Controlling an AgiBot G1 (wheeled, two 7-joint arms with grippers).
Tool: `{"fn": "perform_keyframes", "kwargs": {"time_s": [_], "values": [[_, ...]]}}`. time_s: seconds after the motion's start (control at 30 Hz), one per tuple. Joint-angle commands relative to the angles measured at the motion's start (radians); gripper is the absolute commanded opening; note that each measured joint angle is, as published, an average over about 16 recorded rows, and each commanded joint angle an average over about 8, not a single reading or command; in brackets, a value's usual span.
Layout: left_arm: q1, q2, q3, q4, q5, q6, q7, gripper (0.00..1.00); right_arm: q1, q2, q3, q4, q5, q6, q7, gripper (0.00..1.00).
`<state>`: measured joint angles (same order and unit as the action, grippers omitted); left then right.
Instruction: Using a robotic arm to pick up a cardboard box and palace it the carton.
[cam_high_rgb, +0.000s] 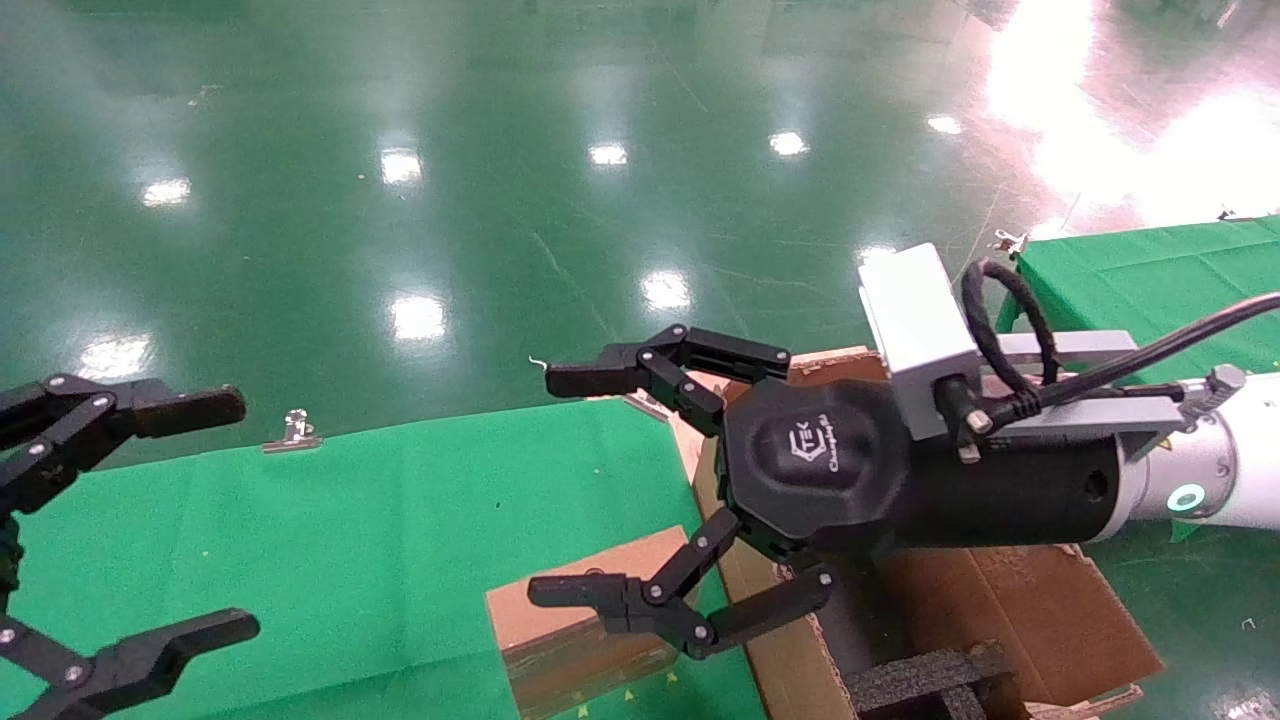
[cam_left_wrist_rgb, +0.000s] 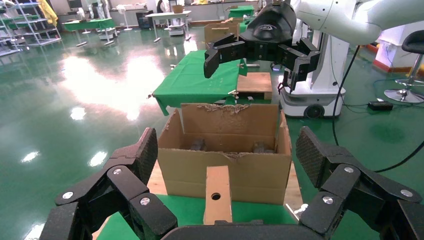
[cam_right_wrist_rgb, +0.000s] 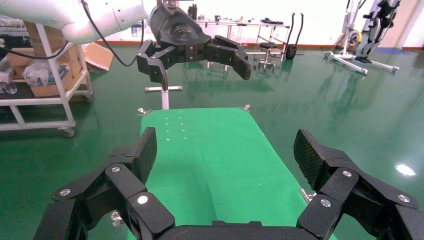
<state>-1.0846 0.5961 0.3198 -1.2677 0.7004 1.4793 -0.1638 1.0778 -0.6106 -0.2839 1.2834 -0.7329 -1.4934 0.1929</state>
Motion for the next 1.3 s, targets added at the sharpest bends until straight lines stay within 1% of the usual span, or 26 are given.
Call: {"fn": "perform_keyframes", "kwargs": {"time_s": [0.03, 0.5, 0.53, 0.57, 0.77, 0.8, 0.83, 1.1, 1.2, 1.3], "values": [[0.000, 0.000, 0.000, 0.000, 0.000, 0.000, 0.000, 1.00, 0.000, 0.000, 0.000, 0.000, 0.000, 0.000, 0.000, 1.00], [0.000, 0.000, 0.000, 0.000, 0.000, 0.000, 0.000, 1.00, 0.000, 0.000, 0.000, 0.000, 0.000, 0.000, 0.000, 1.00], [0.000, 0.000, 0.000, 0.000, 0.000, 0.000, 0.000, 0.96, 0.000, 0.000, 0.000, 0.000, 0.000, 0.000, 0.000, 1.00], [0.000, 0.000, 0.000, 0.000, 0.000, 0.000, 0.000, 0.88, 0.000, 0.000, 0.000, 0.000, 0.000, 0.000, 0.000, 1.00], [0.000, 0.000, 0.000, 0.000, 0.000, 0.000, 0.000, 0.13, 0.000, 0.000, 0.000, 0.000, 0.000, 0.000, 0.000, 1.00], [0.000, 0.000, 0.000, 0.000, 0.000, 0.000, 0.000, 0.04, 0.000, 0.000, 0.000, 0.000, 0.000, 0.000, 0.000, 1.00], [0.000, 0.000, 0.000, 0.000, 0.000, 0.000, 0.000, 0.00, 0.000, 0.000, 0.001, 0.000, 0.000, 0.000, -0.001, 1.00], [0.000, 0.000, 0.000, 0.000, 0.000, 0.000, 0.000, 0.00, 0.004, 0.002, -0.002, -0.002, -0.010, 0.002, -0.002, 1.00], [0.000, 0.000, 0.000, 0.000, 0.000, 0.000, 0.000, 0.00, 0.020, 0.004, -0.015, -0.001, -0.046, 0.001, -0.003, 1.00], [0.000, 0.000, 0.000, 0.000, 0.000, 0.000, 0.000, 0.00, 0.058, 0.003, -0.043, 0.001, -0.117, -0.008, -0.002, 1.00]]}}
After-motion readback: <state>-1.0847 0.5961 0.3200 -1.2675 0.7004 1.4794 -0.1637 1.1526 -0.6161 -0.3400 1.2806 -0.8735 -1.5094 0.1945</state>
